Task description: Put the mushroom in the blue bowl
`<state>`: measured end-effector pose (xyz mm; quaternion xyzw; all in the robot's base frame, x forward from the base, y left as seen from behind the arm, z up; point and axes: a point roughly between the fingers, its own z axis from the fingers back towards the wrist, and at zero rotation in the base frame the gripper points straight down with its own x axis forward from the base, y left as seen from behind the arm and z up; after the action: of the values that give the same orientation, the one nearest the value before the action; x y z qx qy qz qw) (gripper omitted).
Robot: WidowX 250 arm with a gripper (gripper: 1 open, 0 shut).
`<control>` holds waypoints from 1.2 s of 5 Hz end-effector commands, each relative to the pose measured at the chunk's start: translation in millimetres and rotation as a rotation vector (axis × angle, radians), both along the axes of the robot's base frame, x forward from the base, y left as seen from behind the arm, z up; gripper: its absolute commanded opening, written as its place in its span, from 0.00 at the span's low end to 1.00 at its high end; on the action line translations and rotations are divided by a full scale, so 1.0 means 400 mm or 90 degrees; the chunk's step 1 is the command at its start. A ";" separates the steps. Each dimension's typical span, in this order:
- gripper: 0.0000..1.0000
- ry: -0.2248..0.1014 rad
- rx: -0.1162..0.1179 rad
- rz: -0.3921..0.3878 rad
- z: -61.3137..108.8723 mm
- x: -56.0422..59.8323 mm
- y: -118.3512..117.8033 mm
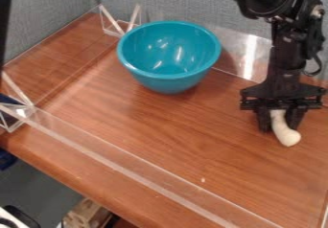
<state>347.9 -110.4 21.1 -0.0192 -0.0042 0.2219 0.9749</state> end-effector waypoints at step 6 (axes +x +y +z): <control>0.00 0.006 0.072 -0.006 0.040 -0.019 0.060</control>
<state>336.4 -90.7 23.4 0.0412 0.0034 0.2132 0.9761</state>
